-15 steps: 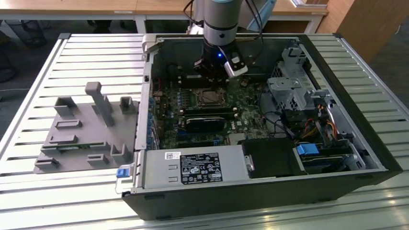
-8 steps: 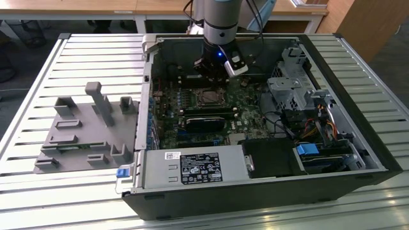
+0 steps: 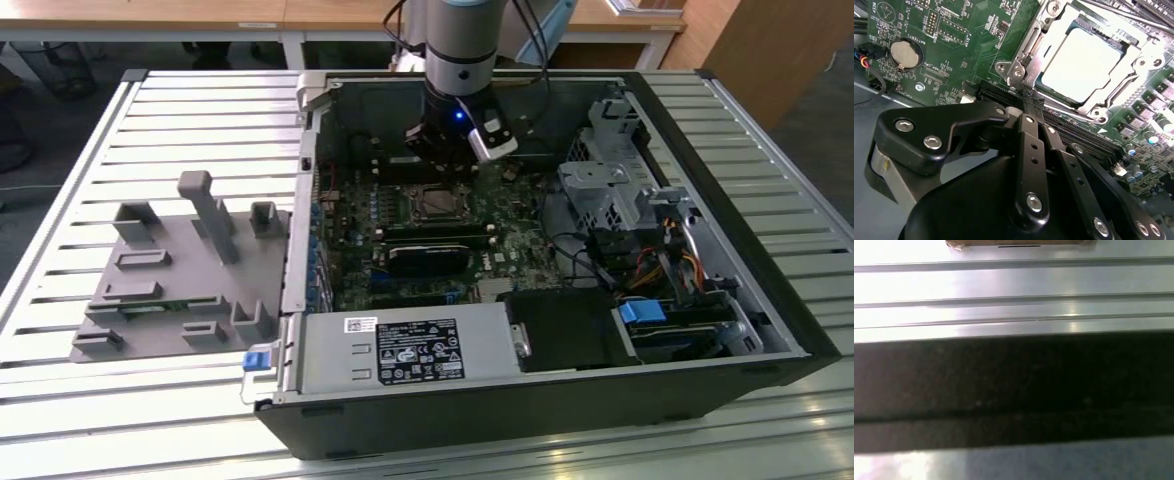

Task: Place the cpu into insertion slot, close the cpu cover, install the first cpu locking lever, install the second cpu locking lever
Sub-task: 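Install the first cpu locking lever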

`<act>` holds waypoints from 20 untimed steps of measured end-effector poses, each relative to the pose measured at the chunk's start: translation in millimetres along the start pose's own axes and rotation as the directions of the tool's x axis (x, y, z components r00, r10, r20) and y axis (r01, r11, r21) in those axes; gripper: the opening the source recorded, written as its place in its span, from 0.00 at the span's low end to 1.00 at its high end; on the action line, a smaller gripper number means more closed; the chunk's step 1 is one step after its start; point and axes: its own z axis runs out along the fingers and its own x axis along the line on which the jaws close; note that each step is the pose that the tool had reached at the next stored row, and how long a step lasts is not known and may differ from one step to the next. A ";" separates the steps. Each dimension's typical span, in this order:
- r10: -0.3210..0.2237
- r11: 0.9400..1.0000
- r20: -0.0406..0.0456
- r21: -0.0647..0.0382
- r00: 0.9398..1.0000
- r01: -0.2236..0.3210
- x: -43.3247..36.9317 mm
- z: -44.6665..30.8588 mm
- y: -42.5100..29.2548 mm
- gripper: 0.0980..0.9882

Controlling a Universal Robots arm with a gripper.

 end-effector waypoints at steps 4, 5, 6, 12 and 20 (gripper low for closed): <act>0.000 1.000 0.000 0.000 1.000 0.000 0.0 0.1 0.1 0.01; 0.000 1.000 0.000 0.000 1.000 0.000 0.0 -0.1 0.1 0.01; 0.000 1.000 0.000 0.000 1.000 0.000 -0.1 -0.6 0.1 0.01; 0.000 1.000 0.000 0.001 1.000 0.000 -0.2 -1.6 0.3 0.01; -0.001 1.000 0.001 0.015 1.000 0.001 -0.2 0.1 0.0 0.01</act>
